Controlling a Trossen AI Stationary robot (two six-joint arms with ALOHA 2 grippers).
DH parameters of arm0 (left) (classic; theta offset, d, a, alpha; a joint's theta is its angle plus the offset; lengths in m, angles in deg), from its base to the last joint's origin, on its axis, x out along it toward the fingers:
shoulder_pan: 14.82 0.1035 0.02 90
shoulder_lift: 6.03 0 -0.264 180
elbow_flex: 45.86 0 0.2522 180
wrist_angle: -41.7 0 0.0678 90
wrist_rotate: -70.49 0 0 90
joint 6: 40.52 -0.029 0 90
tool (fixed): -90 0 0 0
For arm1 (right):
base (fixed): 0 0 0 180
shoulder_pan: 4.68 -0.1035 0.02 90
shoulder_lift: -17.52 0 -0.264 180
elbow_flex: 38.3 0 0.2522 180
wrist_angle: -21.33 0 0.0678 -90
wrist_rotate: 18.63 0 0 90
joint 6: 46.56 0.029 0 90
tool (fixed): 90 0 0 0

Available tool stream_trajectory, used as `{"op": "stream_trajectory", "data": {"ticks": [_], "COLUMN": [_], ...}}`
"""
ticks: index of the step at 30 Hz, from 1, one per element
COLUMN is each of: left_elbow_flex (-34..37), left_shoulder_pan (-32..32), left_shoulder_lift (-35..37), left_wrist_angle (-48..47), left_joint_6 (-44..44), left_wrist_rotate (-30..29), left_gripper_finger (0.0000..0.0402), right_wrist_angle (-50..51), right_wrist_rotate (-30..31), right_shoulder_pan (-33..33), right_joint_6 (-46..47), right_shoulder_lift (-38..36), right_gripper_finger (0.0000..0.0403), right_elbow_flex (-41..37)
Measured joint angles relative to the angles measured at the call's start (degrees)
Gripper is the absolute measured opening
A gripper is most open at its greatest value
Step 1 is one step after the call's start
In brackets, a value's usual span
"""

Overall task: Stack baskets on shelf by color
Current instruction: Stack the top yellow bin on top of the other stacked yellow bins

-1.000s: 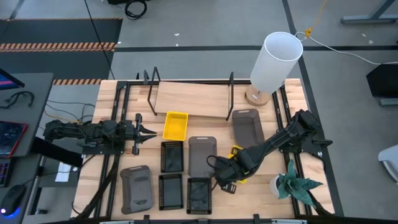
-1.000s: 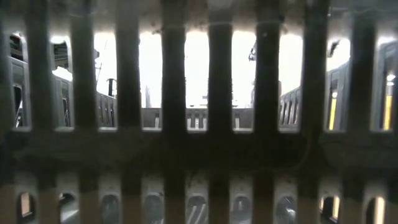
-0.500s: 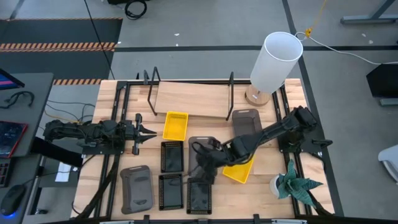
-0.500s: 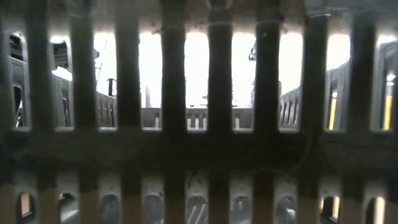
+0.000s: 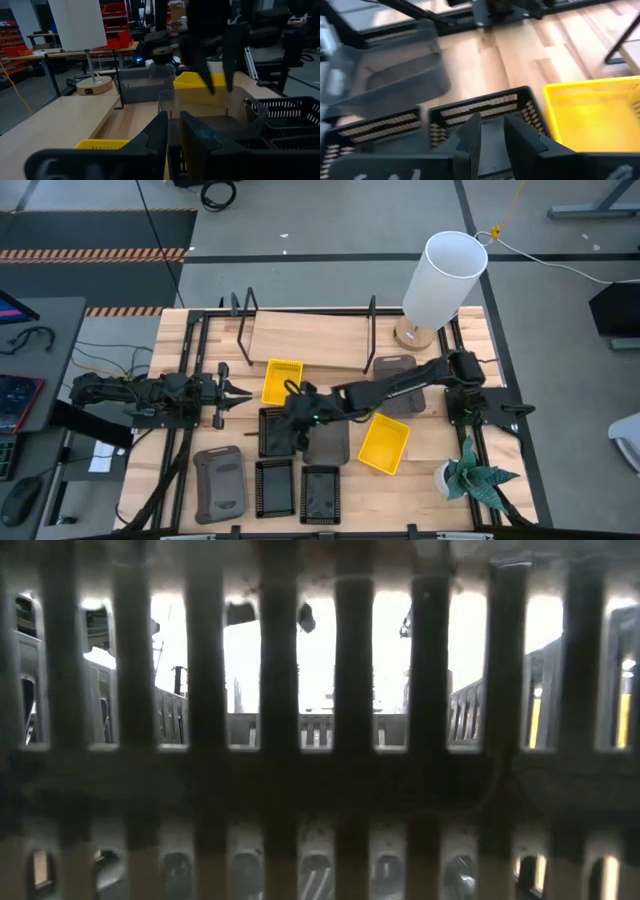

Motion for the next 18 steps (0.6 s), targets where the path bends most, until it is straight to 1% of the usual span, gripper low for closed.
{"op": "stream_trajectory", "data": {"ticks": [3,8,13,16,18], "left_elbow_flex": [0.0,0.0,0.0,0.0,0.0], "left_shoulder_pan": [0.0,-0.01,-0.02,0.0,0.0], "left_shoulder_lift": [0.0,0.02,0.0,0.0,0.02], "left_wrist_angle": [-0.11,-0.06,-0.12,-0.15,-0.1], "left_joint_6": [0.0,0.0,0.0,0.0,0.02], "left_wrist_rotate": [0.01,-0.02,0.04,0.0,-0.03], "left_gripper_finger": [0.0051,0.0055,0.0059,0.0056,0.0054], "right_wrist_angle": [3.68,15.39,25.08,30.11,32.23], "right_wrist_rotate": [0.01,0.24,0.01,-0.26,-1.93], "right_shoulder_pan": [2.0,5.3,9.09,11.27,12.46], "right_joint_6": [-0.02,-2.21,-2.79,-4.13,-7.39], "right_shoulder_lift": [2.69,6.24,10.2,11.9,12.25], "right_gripper_finger": [0.009,0.009,0.009,0.009,0.009], "right_elbow_flex": [4.57,13.28,20.94,24.0,24.73]}}
